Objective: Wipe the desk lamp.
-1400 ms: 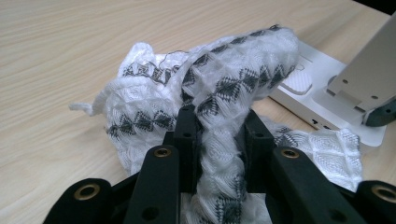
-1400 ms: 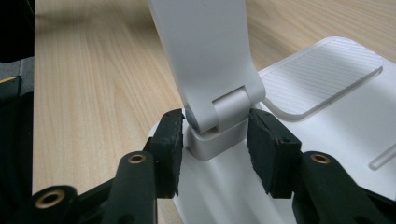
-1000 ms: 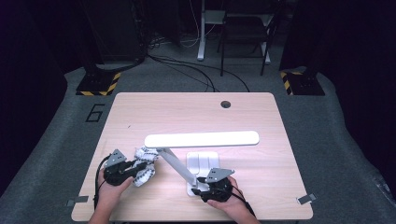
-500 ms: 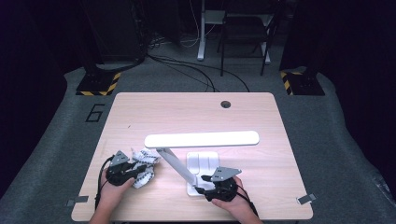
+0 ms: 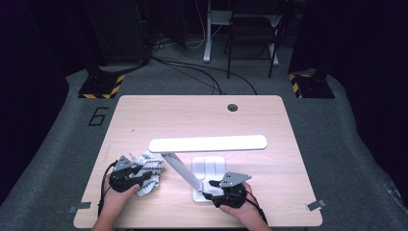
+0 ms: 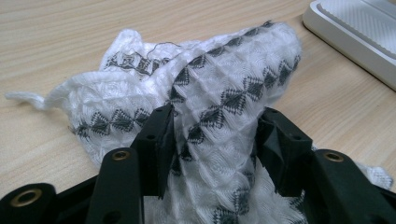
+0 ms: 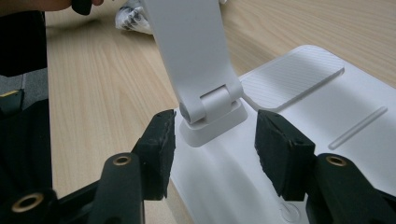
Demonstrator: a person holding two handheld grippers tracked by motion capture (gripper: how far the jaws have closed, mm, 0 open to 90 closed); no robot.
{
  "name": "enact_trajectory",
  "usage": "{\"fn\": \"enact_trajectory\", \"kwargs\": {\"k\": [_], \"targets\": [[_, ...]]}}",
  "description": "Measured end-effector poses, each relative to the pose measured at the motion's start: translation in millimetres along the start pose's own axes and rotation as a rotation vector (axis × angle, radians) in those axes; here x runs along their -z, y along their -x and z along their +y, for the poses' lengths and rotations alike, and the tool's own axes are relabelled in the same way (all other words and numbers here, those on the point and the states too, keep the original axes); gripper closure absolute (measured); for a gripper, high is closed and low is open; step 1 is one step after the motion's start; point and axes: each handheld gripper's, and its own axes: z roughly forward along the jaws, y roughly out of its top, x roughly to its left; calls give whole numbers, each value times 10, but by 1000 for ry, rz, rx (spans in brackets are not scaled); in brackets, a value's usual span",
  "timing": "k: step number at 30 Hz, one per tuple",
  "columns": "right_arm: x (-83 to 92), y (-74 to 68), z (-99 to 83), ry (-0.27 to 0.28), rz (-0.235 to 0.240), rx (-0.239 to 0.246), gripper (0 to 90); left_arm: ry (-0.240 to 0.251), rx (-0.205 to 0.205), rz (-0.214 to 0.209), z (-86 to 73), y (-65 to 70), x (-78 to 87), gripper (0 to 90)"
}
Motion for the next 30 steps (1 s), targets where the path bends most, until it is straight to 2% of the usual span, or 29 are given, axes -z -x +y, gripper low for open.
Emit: {"fn": "enact_trajectory", "kwargs": {"k": [3,6,11,15,18,21,28,30], "targets": [[4,18,-4,2,0,5,477,2,2,4,-3,7,-9,463],[2,22,-14,2,-6,2,477,13,-15,10,-8,18,-22,438],[10,32,-17,-2,-8,-1,475,17,-23,0,7,41,-11,403],[31,40,-16,0,-11,-19,445,21,-24,2,26,71,12,361],[56,54,-21,0,-28,-29,432,33,-47,2,51,96,49,353],[93,69,-35,-6,-40,-27,425,69,-44,3,61,129,70,340],[201,130,-64,11,-70,-47,412,56,-58,-5,65,138,126,303],[237,157,-74,13,-81,-56,412,75,-51,0,57,141,138,304]]}}
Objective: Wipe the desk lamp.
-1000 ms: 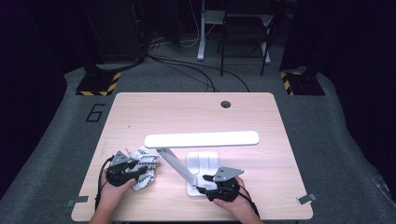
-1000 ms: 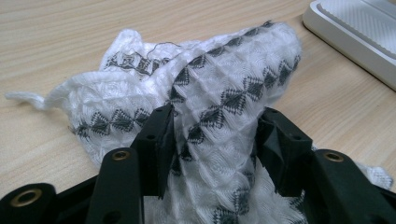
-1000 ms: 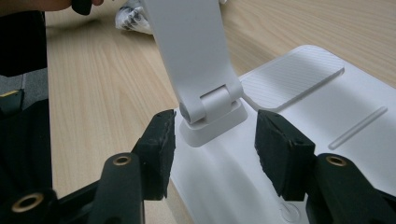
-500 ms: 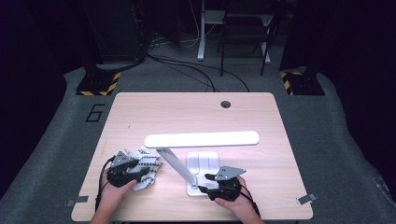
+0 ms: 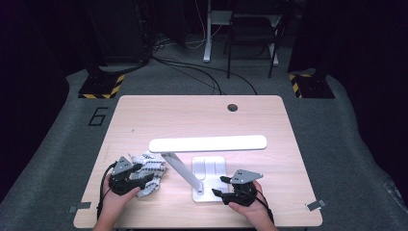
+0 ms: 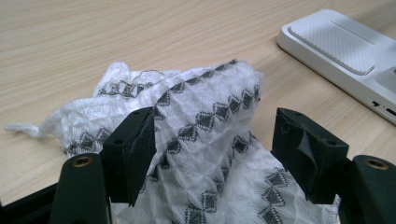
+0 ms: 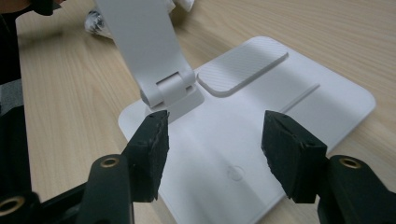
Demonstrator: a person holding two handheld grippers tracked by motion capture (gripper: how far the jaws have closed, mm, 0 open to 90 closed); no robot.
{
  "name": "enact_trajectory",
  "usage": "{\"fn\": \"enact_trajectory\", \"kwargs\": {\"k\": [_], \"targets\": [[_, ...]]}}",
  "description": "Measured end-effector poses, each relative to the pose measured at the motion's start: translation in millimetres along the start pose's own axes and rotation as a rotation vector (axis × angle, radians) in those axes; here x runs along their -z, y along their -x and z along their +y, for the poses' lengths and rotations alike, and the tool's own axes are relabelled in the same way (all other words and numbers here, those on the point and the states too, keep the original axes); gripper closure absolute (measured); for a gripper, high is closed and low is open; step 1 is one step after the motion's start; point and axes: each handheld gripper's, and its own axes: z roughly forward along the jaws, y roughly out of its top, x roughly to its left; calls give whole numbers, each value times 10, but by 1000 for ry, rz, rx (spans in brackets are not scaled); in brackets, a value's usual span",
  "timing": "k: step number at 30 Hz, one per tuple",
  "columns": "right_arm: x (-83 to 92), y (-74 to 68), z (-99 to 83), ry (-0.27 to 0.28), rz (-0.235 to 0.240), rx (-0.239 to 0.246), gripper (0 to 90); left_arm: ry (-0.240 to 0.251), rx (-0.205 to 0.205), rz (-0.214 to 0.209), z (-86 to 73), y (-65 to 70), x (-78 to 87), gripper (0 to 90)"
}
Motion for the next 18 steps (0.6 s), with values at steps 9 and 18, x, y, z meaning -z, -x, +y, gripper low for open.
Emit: {"fn": "enact_trajectory", "kwargs": {"k": [9,18], "targets": [[180,178,-89,7,-57,-43,413,21,22,-5,-16,-13,58,307],[318,327,-185,12,-106,-86,414,20,18,-13,-31,1,110,308]]}}
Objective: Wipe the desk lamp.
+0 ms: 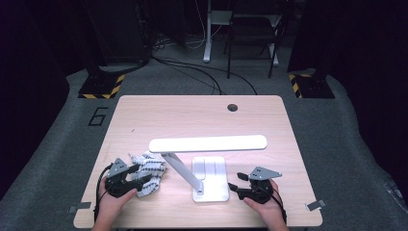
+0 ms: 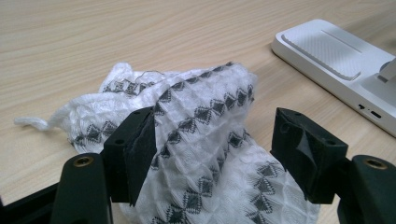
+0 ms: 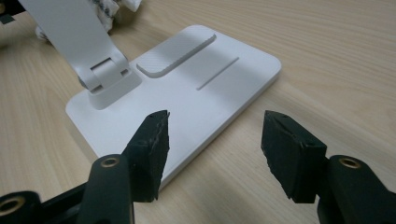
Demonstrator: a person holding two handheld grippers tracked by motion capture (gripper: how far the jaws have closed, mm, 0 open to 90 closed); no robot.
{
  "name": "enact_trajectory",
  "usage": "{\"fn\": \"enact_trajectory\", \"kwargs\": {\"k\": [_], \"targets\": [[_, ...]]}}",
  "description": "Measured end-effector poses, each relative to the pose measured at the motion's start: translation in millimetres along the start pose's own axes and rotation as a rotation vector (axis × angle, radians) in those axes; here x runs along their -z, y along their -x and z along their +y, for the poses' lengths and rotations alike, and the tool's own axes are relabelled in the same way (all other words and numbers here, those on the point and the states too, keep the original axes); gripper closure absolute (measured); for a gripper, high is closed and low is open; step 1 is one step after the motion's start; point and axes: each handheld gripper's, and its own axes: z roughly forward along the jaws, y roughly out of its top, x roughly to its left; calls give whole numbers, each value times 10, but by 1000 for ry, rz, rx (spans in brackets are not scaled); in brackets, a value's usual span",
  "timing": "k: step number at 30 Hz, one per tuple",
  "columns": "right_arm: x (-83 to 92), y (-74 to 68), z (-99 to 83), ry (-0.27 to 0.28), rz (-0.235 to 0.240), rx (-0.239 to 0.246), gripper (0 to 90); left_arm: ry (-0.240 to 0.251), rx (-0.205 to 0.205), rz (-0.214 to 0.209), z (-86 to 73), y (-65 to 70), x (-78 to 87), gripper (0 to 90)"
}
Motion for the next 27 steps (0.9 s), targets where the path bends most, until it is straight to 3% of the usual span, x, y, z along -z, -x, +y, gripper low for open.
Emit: {"fn": "enact_trajectory", "kwargs": {"k": [9,16,27], "targets": [[5,59,-31,1,-34,-11,414,10,0,-14,-16,64,42,311],[35,87,-52,10,-56,-37,414,13,-27,-26,-4,124,19,312],[62,86,-83,21,-77,-34,411,-10,-66,-38,39,146,-52,315]]}}
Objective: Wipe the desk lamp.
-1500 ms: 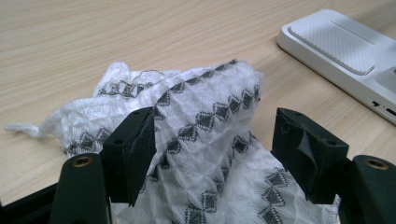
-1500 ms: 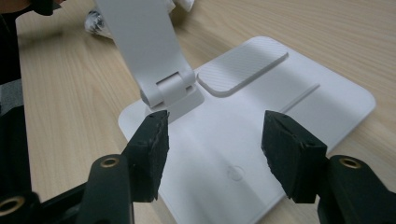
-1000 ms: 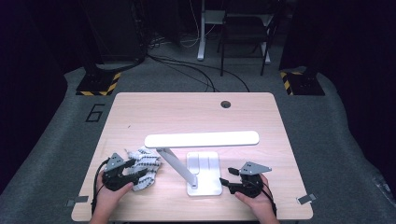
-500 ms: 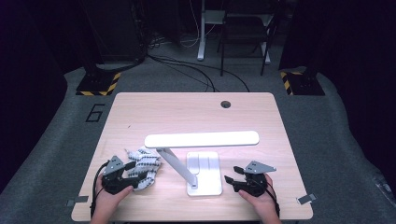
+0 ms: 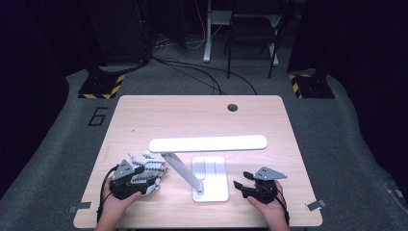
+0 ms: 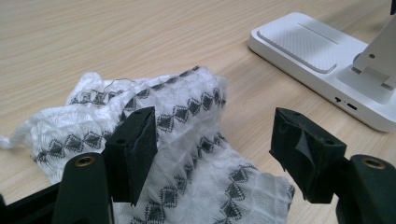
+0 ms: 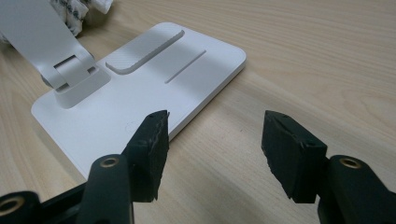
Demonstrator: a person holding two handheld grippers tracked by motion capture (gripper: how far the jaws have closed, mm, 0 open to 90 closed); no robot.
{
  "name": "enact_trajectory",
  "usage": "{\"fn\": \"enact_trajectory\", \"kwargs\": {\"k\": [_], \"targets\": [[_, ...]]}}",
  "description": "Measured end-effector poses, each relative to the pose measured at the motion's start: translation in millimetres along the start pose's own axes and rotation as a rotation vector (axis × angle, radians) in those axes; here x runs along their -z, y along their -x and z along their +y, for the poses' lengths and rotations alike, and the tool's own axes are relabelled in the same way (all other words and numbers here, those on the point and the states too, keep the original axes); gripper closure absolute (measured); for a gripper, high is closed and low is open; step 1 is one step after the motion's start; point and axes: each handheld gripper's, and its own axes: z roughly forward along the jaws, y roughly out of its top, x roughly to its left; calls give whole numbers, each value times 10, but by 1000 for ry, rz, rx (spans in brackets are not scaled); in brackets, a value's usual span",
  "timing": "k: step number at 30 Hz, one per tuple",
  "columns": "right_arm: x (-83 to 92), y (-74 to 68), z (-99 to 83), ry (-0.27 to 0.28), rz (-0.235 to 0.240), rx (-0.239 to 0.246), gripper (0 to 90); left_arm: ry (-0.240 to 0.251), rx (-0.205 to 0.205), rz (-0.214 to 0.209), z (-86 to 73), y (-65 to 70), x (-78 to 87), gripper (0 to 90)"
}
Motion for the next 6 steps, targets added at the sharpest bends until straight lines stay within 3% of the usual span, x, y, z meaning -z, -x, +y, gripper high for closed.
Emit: {"fn": "enact_trajectory", "kwargs": {"k": [2,6], "targets": [[8,-8,-5,4,-11,-21,411,-1,-1,-2,7,-7,-6,315],[17,12,-13,-2,-3,-8,410,-9,-5,1,10,-19,-18,316]]}}
